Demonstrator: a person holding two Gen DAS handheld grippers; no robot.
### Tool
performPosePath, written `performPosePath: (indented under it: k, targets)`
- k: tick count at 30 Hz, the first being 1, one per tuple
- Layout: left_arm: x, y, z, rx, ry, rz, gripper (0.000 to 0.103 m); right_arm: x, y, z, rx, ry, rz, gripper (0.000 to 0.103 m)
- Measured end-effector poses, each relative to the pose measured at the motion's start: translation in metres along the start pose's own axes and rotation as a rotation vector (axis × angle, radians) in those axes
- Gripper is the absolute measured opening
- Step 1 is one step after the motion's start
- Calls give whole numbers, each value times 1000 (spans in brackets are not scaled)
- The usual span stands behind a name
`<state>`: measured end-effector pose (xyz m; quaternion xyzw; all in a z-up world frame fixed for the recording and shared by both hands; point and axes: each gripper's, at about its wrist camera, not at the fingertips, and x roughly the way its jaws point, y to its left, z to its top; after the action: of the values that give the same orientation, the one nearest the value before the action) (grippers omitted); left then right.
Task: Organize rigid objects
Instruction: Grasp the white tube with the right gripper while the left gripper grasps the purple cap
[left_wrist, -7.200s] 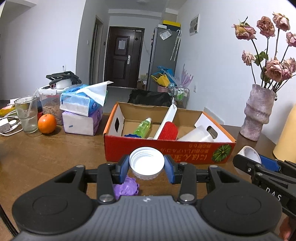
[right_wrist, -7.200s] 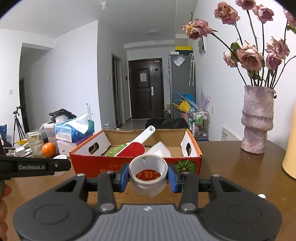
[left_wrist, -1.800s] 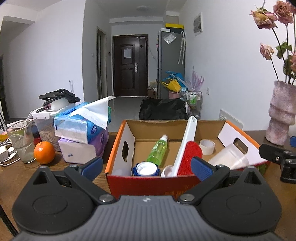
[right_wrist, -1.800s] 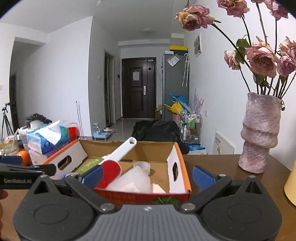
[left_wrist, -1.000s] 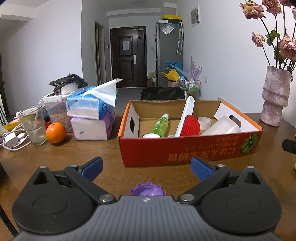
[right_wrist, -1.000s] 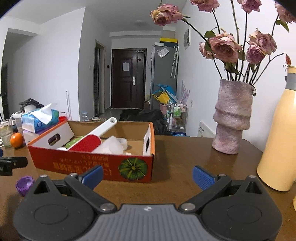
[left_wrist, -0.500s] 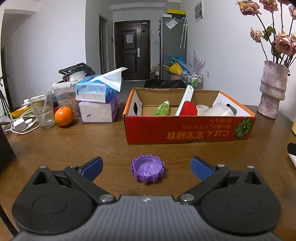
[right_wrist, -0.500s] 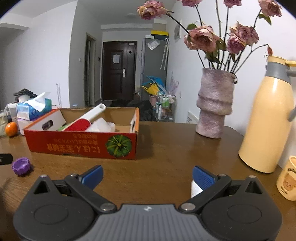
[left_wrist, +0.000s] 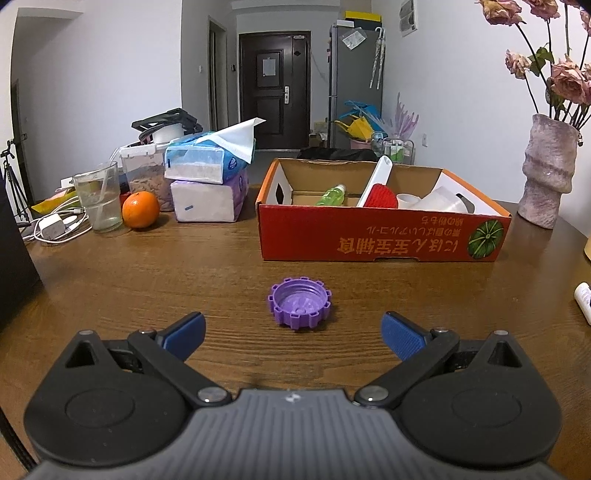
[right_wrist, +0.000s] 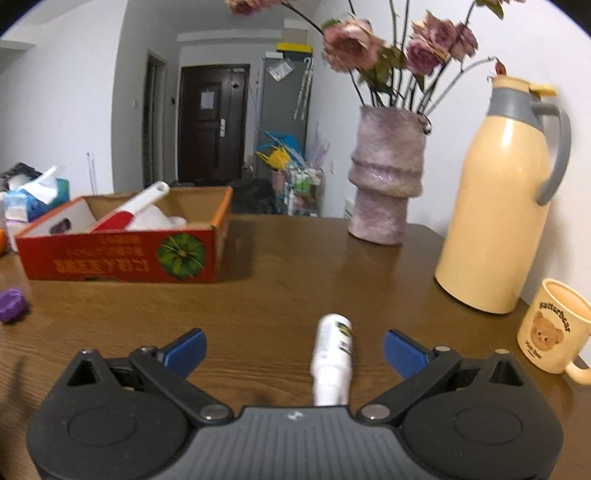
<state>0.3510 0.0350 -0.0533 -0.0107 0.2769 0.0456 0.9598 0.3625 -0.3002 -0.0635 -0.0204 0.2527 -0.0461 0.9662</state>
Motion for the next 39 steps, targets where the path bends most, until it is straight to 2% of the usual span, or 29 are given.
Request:
performPosePath:
  k: [2,4,8,14,17,21,31,39]
  targets:
    - [1,0,-1,-1,4,3,103,8,-6,-2,5,24,-8,99]
    - [4,0,-1,-3,12,3,103,16,-12,-4,8,53,-12,90]
    - [6,1,-1,-5,18,2,103,32,-19,-7,14,88,-27,78]
    - [8,2,-2,-8,27,3,103,52,-29,-10,60,148,-11,52]
    - [9,3,-2,-10,30,1,103,54,-33,-10,89,148,17,31]
    - [11,4,-2,-13,36,-2,103,52,-35,-11,108,130,38,27]
    - [29,9,1,-34,71,-10,103,41,-28,-10,108,59,64,27]
    - [53,3,9,-7,79,-5,103,32,-18,-7,126,3,58,27]
